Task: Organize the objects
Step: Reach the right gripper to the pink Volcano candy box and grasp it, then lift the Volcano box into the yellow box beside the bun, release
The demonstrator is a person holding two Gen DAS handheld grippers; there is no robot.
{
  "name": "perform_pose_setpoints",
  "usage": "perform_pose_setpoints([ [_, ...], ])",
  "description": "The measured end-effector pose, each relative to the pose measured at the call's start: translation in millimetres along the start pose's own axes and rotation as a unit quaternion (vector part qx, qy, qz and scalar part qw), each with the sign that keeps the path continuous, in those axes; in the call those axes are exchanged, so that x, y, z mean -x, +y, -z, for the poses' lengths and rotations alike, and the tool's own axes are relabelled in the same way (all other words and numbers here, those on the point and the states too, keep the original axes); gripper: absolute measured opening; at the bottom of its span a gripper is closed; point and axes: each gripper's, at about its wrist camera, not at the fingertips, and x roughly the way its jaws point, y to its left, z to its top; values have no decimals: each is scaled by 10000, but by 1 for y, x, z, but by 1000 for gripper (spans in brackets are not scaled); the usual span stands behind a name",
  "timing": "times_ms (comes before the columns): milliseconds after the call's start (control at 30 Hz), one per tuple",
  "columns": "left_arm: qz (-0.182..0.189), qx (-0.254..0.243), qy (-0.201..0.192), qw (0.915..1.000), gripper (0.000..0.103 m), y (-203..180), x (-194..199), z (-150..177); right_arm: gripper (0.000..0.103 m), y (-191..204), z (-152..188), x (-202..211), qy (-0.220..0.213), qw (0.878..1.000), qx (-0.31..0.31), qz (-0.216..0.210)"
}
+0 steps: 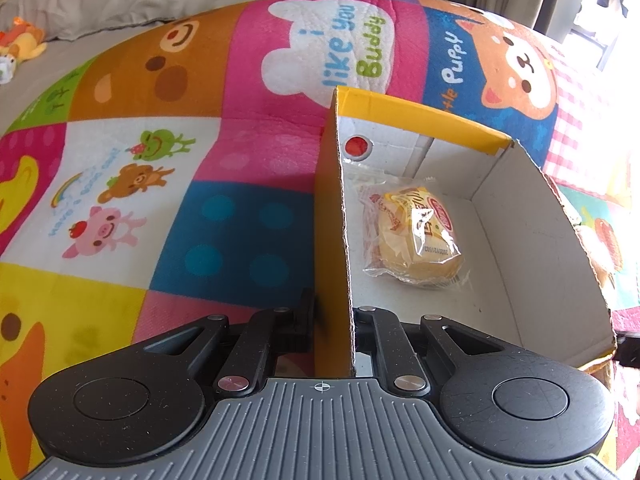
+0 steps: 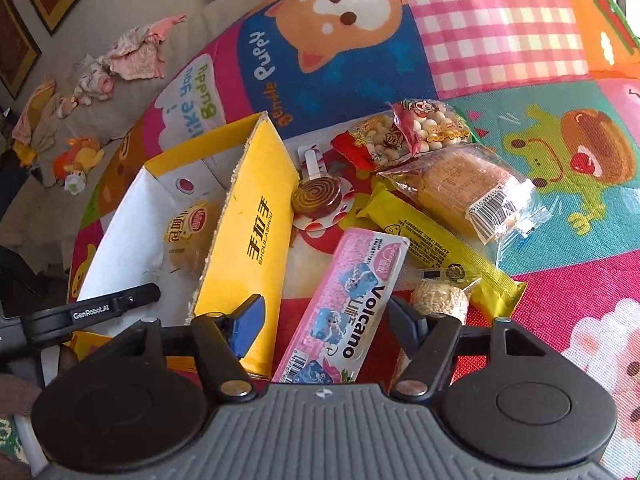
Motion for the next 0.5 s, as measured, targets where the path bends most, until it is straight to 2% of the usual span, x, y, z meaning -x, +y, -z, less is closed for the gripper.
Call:
perform_pose_setpoints([
  [33,7,6,1,10000,12,0,0,0,50,-1,0,-4,118,9999,16,19],
  [133,12,11,1,10000,12,1,0,0,44,-4,7,-5,289,9994,120,-113],
  [300,14,18,-4,10000,12,1,0,0,42,-4,22,13,313,9983,495,-13],
  [500,-17,6,-21,10000,12,0,0,0,42,-11,37,29,429,9977,522,-3],
])
